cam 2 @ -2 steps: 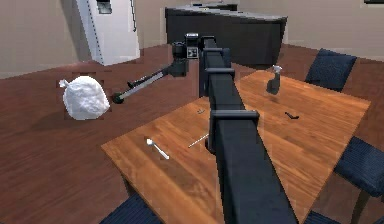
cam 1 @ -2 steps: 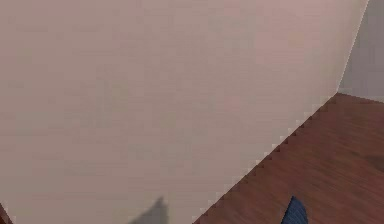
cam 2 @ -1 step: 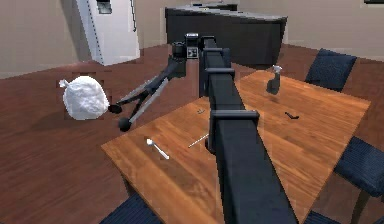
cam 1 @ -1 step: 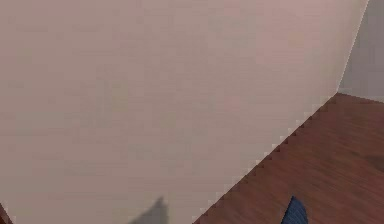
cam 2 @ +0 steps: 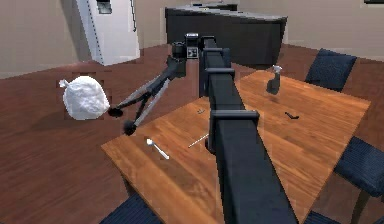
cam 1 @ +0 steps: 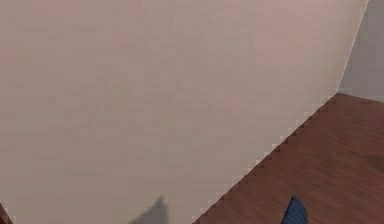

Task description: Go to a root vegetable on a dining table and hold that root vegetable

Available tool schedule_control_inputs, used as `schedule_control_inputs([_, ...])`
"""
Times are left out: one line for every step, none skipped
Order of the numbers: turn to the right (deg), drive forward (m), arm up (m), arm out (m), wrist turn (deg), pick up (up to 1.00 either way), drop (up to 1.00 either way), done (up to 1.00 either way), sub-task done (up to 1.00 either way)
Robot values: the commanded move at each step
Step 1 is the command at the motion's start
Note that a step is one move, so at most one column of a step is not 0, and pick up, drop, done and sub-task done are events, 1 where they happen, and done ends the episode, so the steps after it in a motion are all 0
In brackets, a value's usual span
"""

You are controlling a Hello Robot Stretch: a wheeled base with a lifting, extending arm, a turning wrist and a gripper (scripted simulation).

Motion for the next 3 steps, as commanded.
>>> schedule_control_inputs([0.0, 0.00, 0.00, -0.48, 0.0, 0.00, 0.00, 0.00, 0.00])
schedule_control_inputs([45.0, 0.00, 0.00, 0.00, 0.0, 0.00, 0.00, 0.00, 0.00])
schedule_control_inputs([45.0, 0.00, 0.00, 0.00, 0.0, 0.00, 0.00, 0.00, 0.00])
